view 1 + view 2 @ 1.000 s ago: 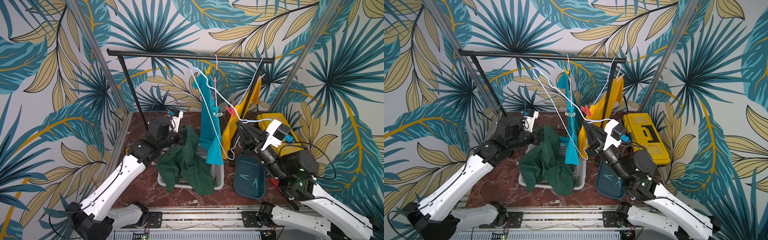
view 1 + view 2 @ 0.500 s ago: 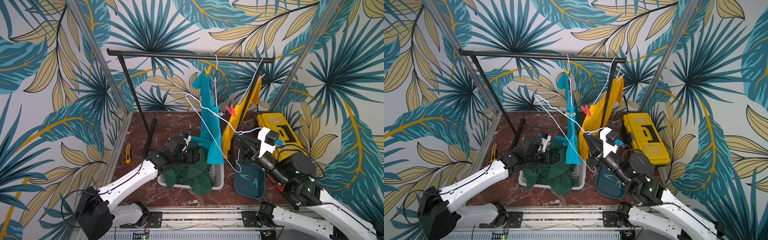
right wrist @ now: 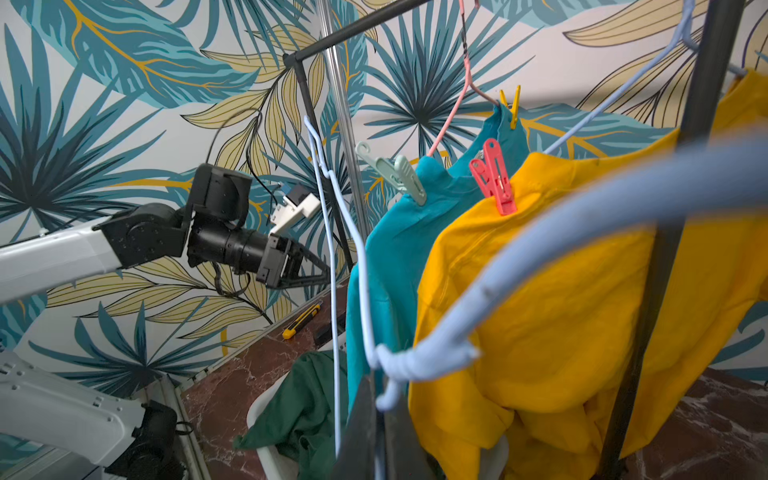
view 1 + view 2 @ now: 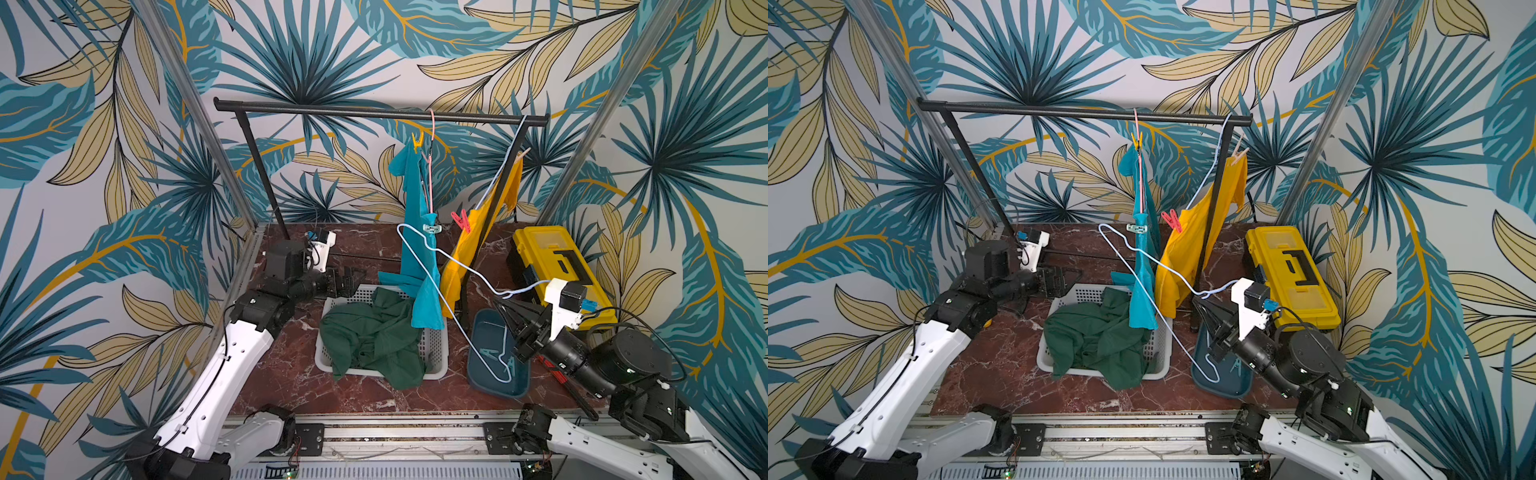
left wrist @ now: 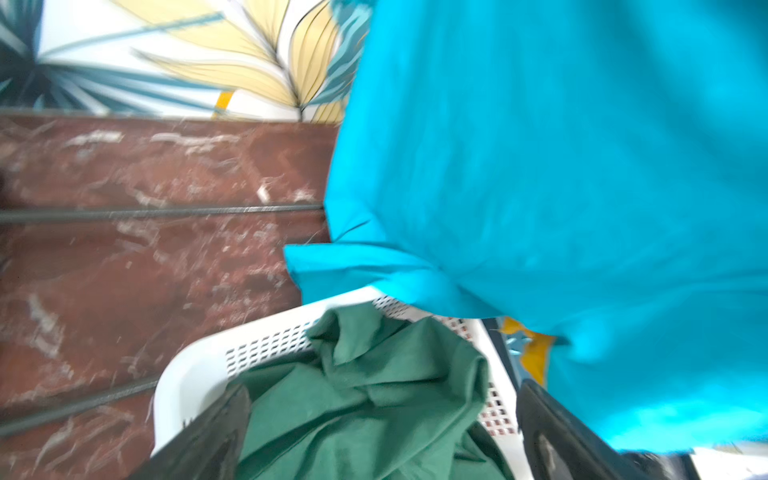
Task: Remove the clothespins securing t-shirts to the hanger
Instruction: Place the hanger on the clothes rail.
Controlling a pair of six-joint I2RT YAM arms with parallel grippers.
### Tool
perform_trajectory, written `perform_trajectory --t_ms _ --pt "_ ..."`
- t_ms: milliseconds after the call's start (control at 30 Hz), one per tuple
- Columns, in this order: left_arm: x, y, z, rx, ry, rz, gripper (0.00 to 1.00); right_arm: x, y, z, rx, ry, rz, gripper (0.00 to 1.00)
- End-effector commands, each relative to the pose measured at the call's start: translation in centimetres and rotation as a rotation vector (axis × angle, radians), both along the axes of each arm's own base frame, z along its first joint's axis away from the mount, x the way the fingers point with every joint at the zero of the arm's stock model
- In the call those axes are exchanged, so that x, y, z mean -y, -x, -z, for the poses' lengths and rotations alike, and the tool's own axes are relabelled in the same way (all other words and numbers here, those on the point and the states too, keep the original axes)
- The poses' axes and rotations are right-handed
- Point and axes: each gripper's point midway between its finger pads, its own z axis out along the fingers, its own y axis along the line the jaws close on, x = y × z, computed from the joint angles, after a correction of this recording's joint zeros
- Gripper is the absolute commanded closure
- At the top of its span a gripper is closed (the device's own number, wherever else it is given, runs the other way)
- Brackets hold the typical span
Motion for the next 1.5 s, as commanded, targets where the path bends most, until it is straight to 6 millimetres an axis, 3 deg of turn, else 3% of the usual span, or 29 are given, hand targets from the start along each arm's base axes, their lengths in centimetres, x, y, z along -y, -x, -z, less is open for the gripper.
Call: perform_trajectory --t_ms 0,100,333,600,767,1033,1167,1367,1467 --pt "2.4 3.7 -4.0 0.104 0.076 0.278 0.00 -0.3 1.6 2.0 -0.080 0.032 -0.086 1.00" --pt "3.2 4.8 -5.8 0.146 0.110 0.373 0.04 -1.4 2.4 3.0 -0.104 0.033 -0.164 1.00" --pt "4.0 6.7 -8.5 0.205 0.158 0.499 0.10 -3.0 2.4 4.8 -0.168 0.038 -0.211 1.00" --pt "4.0 9.1 -9.8 0.273 0.170 0.565 0.18 -3.9 2.5 5.1 -0.147 0.012 -0.248 1.00" --pt "3.8 9.4 -9.8 0.284 0.166 0.563 0.20 -3.7 3.2 4.3 -0.116 0.001 -0.277 1.00" --pt "3.1 9.0 -9.9 0.285 0.171 0.550 0.13 -0.5 3.9 3.4 -0.061 -0.024 -0.205 1.00" --pt "3.2 9.4 -10.5 0.289 0.186 0.572 0.12 -0.1 3.9 3.8 -0.073 -0.021 -0.193 1.00" --pt "3.3 10.2 -11.2 0.279 0.215 0.616 0.12 -2.9 3.6 4.8 -0.121 -0.016 -0.268 1.00" --pt "3.5 10.9 -11.4 0.259 0.244 0.658 0.19 -4.0 3.3 5.0 -0.126 -0.004 -0.292 1.00"
